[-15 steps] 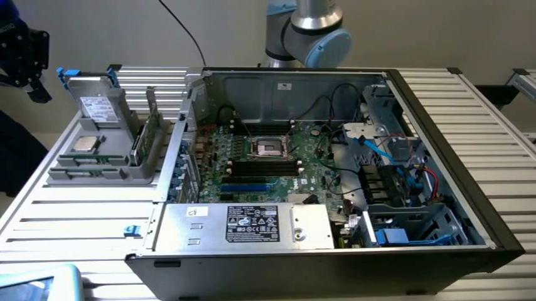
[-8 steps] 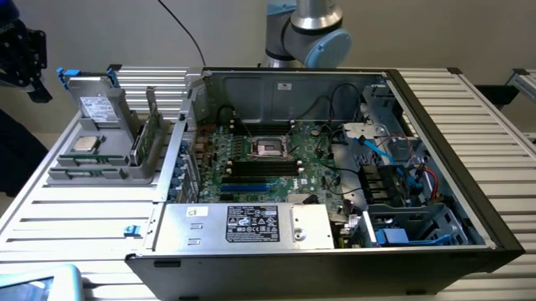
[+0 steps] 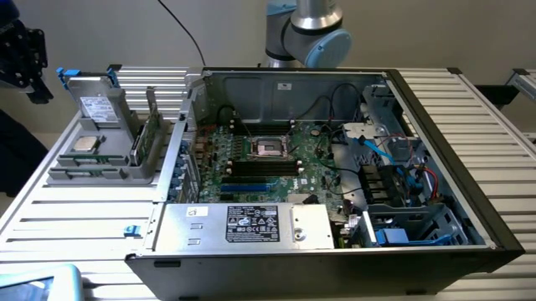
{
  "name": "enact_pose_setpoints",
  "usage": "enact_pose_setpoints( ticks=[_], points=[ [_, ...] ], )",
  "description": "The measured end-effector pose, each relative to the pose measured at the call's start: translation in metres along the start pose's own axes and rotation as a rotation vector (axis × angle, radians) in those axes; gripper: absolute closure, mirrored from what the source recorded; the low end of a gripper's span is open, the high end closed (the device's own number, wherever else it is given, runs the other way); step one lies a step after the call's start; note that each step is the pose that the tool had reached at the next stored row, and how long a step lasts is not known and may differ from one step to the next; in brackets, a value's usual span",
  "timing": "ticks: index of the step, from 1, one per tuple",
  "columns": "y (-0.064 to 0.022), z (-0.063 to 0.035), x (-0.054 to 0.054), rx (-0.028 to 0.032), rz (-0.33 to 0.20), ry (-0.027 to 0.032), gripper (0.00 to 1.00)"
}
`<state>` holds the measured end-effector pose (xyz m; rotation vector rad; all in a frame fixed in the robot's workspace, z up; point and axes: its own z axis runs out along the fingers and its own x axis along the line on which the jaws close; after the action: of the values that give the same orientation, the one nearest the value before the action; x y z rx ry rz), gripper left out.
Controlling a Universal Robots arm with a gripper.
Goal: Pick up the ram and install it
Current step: 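Pick up the ram and move it above insertion slot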
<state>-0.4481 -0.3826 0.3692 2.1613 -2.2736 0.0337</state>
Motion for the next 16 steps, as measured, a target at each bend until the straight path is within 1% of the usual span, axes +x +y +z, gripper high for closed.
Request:
enact_pose_setpoints(
  ticks=[1, 2, 4, 6, 7, 9, 12, 16],
  points=[
    [0.0, 0.0, 0.0, 0.0, 0.0, 0.0, 0.75],
    [0.0, 0.0, 0.0, 0.0, 0.0, 0.0, 0.75],
    [0.0, 0.0, 0.0, 0.0, 0.0, 0.0, 0.64],
    [0.0, 0.0005, 0.0, -0.0001, -0.001, 0.0, 0.64],
    [0.0001, 0.0015, 0.0, 0.0002, -0.004, 0.0, 0.57],
    [0.0, 0.0046, 0.0, 0.0004, -0.022, 0.0011, 0.57],
    [-0.0007, 0.01, 0.0, 0.001, -0.057, 0.0013, 0.57],
    [-0.0052, 0.0174, -0.001, 0.0015, -0.068, 0.0014, 0.57]
  ],
)
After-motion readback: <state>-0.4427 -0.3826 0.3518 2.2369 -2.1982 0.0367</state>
